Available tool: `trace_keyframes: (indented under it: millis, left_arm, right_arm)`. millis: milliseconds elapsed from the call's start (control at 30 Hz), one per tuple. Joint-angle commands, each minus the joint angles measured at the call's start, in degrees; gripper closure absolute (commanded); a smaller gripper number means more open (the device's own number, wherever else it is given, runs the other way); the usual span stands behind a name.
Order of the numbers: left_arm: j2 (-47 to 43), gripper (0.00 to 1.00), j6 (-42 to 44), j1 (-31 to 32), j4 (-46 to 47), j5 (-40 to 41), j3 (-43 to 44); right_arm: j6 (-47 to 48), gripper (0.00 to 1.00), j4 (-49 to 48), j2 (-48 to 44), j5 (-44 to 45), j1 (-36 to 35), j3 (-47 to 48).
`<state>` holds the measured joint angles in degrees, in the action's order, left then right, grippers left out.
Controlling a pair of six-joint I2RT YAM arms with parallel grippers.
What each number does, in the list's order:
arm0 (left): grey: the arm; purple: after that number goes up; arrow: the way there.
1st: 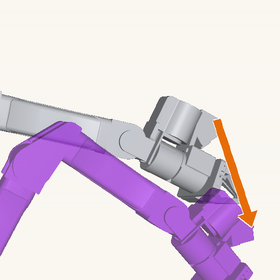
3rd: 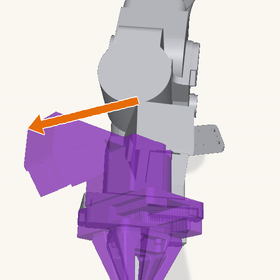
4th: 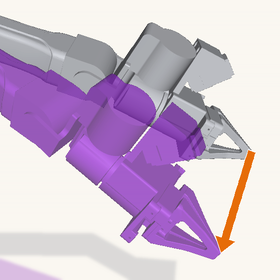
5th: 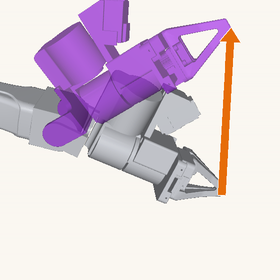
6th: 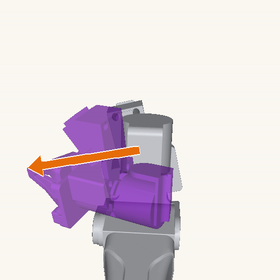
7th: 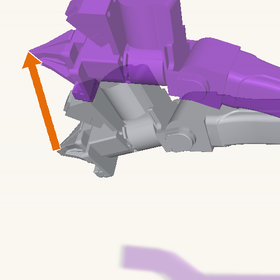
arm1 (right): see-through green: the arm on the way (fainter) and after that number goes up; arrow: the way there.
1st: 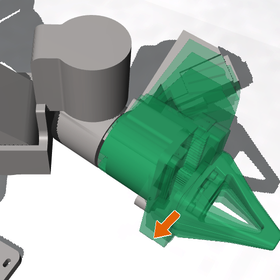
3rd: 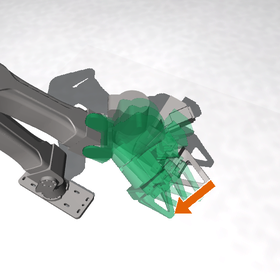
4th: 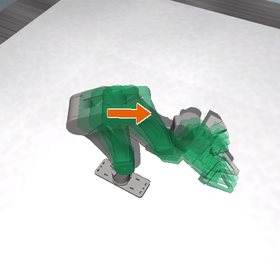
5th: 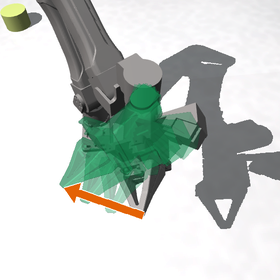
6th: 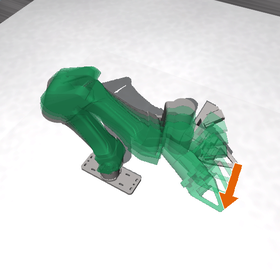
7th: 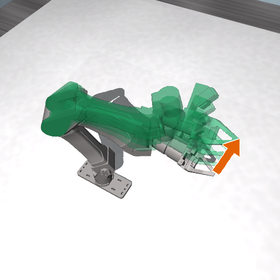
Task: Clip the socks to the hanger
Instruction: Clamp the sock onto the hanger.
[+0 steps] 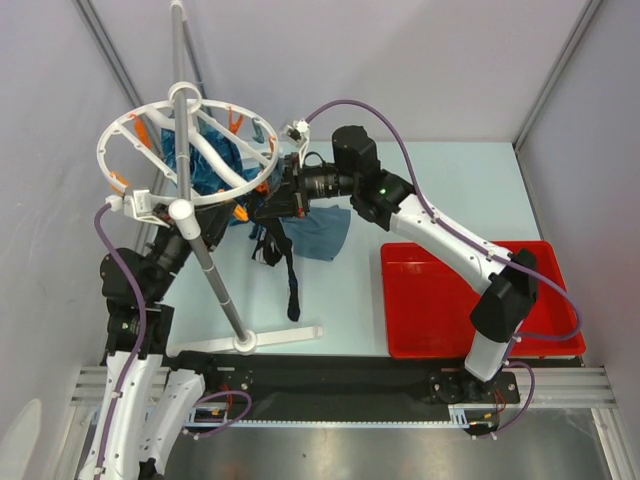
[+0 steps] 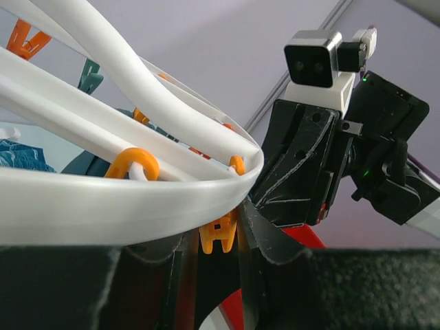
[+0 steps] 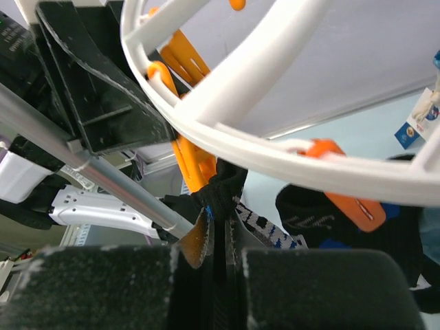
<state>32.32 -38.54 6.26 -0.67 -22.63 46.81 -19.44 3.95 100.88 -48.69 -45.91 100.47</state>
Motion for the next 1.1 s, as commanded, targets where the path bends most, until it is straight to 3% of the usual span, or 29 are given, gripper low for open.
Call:
trace_keyframes:
  millis: [0, 167, 700, 1067]
  left_arm:
    - [-0.8, 1.00, -5.0, 0.5, -2.3, 0.8, 0.0]
    - [-0.6, 1.00, -7.9, 0.5, -4.9, 4.3, 1.0]
    - [-0.4, 1.00, -8.0, 0.5, -2.7, 1.5, 0.5]
    - [-0.6, 1.00, -10.1, 0.5, -4.3, 2.8, 1.4]
  right_arm:
    - [1.3, 1.00, -1.9, -1.2, 1.1, -0.5, -1.3]
    - [1.3, 1.00, -3.2, -1.8, 1.0, -0.5, -1.9]
    - [-6.3, 1.00, -12.9, -1.2, -3.2, -0.7, -3.0]
    - [-4.4, 1.00, -16.5, -1.0, -0.2, -2.5, -4.0]
